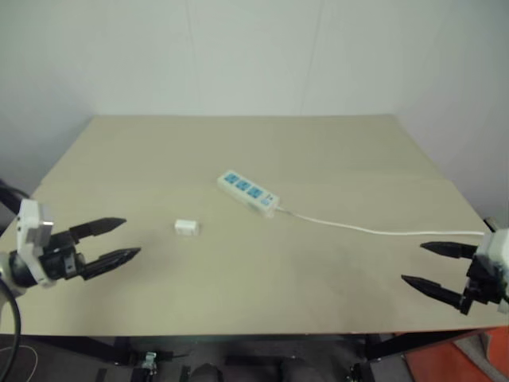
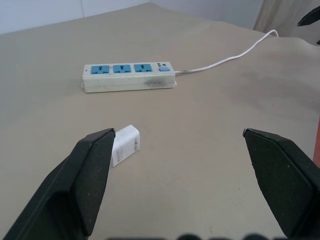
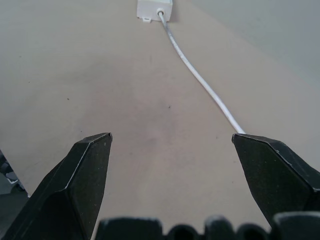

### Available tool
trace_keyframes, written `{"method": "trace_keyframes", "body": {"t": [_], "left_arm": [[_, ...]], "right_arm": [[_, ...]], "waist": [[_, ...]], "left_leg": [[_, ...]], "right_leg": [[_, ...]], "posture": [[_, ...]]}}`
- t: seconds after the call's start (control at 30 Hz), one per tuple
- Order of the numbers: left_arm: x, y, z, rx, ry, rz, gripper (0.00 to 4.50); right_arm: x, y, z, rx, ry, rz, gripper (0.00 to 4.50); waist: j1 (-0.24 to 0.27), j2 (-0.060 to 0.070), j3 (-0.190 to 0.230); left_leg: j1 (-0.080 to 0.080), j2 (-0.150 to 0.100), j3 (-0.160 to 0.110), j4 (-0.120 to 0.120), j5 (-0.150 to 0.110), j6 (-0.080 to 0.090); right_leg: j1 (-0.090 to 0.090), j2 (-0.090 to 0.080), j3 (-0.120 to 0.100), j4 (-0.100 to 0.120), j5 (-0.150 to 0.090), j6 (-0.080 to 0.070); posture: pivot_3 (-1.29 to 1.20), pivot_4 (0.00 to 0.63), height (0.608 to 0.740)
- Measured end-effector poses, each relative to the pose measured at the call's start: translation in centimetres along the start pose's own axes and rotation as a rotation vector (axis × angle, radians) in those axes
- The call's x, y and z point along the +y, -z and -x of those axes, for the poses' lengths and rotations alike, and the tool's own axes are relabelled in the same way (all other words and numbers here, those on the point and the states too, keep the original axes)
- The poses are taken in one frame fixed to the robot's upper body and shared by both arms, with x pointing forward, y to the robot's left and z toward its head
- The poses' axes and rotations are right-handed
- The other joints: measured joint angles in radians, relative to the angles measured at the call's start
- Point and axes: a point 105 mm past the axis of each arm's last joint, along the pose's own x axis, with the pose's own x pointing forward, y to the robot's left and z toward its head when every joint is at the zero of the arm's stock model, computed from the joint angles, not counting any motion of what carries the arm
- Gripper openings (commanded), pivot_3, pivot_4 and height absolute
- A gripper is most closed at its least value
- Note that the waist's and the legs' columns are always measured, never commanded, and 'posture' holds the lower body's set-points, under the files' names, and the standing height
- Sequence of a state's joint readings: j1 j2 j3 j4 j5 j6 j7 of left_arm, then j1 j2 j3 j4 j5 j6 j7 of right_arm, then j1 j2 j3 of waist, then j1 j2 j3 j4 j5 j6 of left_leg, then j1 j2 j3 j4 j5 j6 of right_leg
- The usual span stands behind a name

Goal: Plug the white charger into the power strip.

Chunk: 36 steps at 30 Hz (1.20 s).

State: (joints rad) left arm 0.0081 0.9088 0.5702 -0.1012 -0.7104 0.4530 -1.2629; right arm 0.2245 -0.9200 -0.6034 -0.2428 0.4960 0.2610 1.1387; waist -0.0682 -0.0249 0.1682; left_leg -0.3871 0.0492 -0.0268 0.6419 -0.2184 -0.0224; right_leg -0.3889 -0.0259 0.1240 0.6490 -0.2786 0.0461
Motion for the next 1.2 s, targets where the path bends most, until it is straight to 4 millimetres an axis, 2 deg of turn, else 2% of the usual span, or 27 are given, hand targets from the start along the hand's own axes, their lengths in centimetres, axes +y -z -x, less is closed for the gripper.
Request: {"method": "trace_keyframes", "body": {"t": [0.13,0.53,0.6,0.73,0.83,0.9,1.0,1.07,1.2], "left_arm": [[0.0,0.0,0.0,-0.001,-0.007,-0.001,4.48],[-0.1,0.0,-0.2,-0.005,-0.017,0.002,4.48],[0.0,0.0,-0.2,-0.008,-0.021,0.001,4.48],[0.1,-0.5,-0.7,-0.021,-0.012,-0.014,4.48],[0.1,-0.6,-1.2,-0.019,0.000,-0.023,4.48],[0.1,-0.6,-1.5,-0.008,0.007,-0.031,4.48],[-0.1,-0.9,-1.8,0.032,0.019,-0.067,4.48],[-0.2,-1.1,-1.8,0.068,0.025,-0.096,4.48],[-1.0,-1.0,-1.6,0.160,0.043,-0.150,4.48]], "right_arm": [[-0.2,-0.5,-0.2,-0.030,0.003,0.005,4.50],[-0.2,-0.2,-0.3,-0.030,-0.002,-0.011,4.50],[-0.3,-0.5,-0.9,-0.045,-0.013,-0.008,4.50],[-0.3,-1.3,-3.7,-0.102,-0.069,0.000,4.50],[-1.2,-1.8,-7.4,-0.130,-0.088,0.016,4.50],[-1.6,-2.2,-10.7,-0.157,-0.101,0.030,4.50],[-1.2,-1.6,-14.8,-0.136,-0.158,0.045,4.50],[-0.9,-1.5,-17.0,-0.128,-0.186,0.061,4.50],[-1.6,-2.3,-20.8,-0.131,-0.171,0.060,4.50]], "waist": [[0.001,0.000,0.000],[0.001,0.000,0.000],[-0.002,0.000,0.000],[-0.005,0.000,0.000],[-0.006,-0.001,0.000],[-0.009,-0.001,0.000],[-0.003,-0.001,0.001],[0.000,-0.001,0.001],[-0.003,-0.001,0.002]], "left_leg": [[0.000,0.000,0.000,0.000,0.000,0.000],[0.000,0.000,0.000,0.000,0.000,0.000],[0.000,0.000,0.000,0.000,0.000,0.000],[0.001,0.000,0.000,0.000,0.000,0.000],[0.001,0.000,0.001,0.000,0.000,0.000],[0.000,0.000,0.001,0.000,0.000,0.000],[-0.003,0.000,0.000,-0.001,0.000,0.000],[-0.005,0.000,0.000,-0.001,0.000,0.000],[-0.007,0.000,0.001,-0.002,0.000,-0.001]], "right_leg": [[0.000,0.000,0.000,0.000,0.000,0.000],[0.000,0.000,0.000,0.000,0.000,0.000],[0.000,0.000,0.000,0.000,0.000,0.000],[0.000,0.000,0.000,0.000,0.001,0.001],[0.000,0.000,0.001,0.000,0.001,0.000],[-0.001,0.001,0.001,0.000,0.002,0.000],[-0.004,0.001,0.000,0.000,0.005,-0.007],[-0.006,-0.001,0.000,0.000,0.006,-0.008],[-0.008,-0.001,0.000,-0.001,0.007,-0.009]], "posture": [[0.00,0.150,0.740],[0.00,0.150,0.740],[0.00,0.150,0.740],[0.00,0.150,0.740],[0.00,0.150,0.740],[0.00,0.150,0.740],[0.00,0.150,0.740],[0.00,0.150,0.740],[0.00,0.150,0.740]]}}
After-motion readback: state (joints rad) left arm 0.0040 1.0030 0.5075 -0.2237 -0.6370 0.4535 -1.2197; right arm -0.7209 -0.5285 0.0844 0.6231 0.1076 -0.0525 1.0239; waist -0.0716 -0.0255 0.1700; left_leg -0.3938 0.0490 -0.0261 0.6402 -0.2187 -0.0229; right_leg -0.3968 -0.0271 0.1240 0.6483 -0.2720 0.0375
